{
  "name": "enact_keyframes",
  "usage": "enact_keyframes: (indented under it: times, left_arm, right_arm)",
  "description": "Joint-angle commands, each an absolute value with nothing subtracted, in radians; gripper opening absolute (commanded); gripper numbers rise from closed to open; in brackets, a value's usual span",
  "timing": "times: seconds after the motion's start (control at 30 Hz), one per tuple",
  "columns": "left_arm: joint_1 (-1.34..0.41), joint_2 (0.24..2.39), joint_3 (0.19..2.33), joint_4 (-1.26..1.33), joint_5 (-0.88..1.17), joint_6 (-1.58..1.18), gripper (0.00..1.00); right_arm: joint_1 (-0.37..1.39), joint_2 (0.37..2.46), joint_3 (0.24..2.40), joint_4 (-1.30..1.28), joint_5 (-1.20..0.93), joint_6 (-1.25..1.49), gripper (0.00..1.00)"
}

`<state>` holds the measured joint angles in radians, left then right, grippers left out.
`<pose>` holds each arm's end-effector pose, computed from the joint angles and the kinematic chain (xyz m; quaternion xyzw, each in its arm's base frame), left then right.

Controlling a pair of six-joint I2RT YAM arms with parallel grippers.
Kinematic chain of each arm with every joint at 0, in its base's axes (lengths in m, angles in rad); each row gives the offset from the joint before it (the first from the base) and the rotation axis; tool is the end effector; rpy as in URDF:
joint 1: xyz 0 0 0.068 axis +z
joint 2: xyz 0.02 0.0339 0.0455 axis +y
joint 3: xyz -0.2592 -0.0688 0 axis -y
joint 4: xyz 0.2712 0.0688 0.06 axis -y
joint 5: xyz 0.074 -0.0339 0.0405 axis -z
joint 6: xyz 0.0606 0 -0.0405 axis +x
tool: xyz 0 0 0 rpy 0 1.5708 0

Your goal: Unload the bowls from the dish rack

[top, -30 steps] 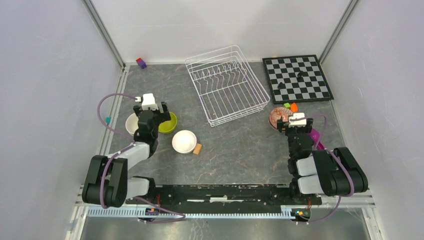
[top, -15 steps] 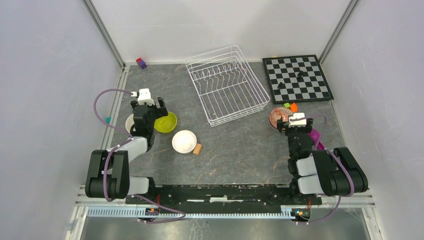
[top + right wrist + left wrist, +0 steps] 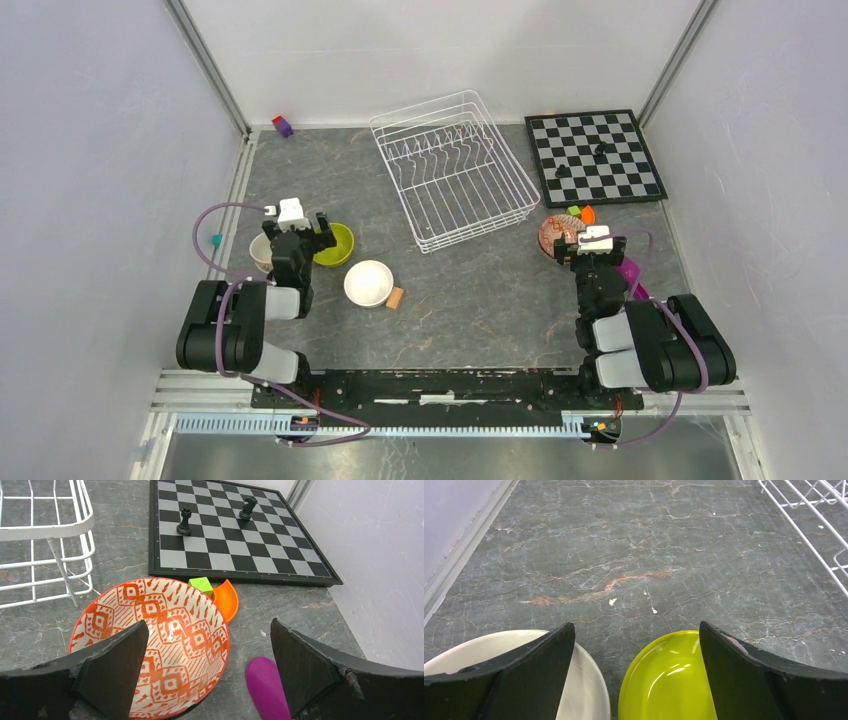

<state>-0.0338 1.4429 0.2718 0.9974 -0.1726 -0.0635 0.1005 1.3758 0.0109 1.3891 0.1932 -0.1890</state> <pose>0.2796 0.0010 0.1210 -0.0668 0.7620 0.0348 0.6432 0.2175 0.0102 0.1178 -0.0320 0.6979 -0.0988 0.7086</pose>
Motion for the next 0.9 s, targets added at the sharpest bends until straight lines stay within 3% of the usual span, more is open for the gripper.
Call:
enact_keyframes:
  times: [0.0,0.87]
  left_arm:
    - [-0.029,1.474,0.252,1.087,-0.119,-0.057,0.98]
    - [-0.034,1.475,0.282,1.028,-0.082,-0.031,1.00]
  right_arm:
    - [0.097,1.381,-0.081,1.417,0.203,-0.198,0.98]
    - [0.097,1.381,-0.081,1.417,0.204,-0.198,0.98]
